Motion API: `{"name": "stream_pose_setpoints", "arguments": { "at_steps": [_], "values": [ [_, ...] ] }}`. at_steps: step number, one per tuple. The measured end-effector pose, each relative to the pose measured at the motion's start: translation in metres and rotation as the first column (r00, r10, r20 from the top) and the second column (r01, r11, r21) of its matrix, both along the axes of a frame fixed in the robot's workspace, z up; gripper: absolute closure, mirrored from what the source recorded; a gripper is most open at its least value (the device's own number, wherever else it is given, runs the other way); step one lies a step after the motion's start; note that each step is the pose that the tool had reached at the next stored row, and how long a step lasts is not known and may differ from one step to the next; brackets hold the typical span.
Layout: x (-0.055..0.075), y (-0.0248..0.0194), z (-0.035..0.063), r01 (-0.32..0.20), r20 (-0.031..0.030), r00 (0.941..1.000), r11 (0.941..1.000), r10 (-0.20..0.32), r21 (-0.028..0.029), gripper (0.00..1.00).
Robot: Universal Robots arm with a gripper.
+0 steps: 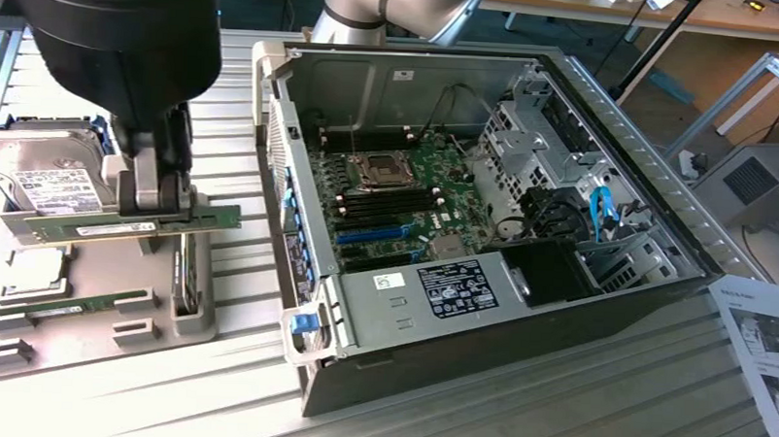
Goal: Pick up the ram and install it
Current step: 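Pick up the ram and move it above insertion slot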
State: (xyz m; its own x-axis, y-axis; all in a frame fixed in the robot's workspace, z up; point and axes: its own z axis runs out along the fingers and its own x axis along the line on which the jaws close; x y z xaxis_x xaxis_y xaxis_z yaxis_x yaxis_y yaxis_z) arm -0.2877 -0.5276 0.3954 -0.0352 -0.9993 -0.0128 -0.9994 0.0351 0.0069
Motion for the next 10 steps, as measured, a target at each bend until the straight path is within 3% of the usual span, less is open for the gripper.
{"name": "stream_pose_setpoints", "arguments": {
  "at_steps": [10],
  "values": [
    [0.021,0.0,0.0,0.0,0.0,1.0,1.0,0.0,0.0,0.88]
  ]
}}
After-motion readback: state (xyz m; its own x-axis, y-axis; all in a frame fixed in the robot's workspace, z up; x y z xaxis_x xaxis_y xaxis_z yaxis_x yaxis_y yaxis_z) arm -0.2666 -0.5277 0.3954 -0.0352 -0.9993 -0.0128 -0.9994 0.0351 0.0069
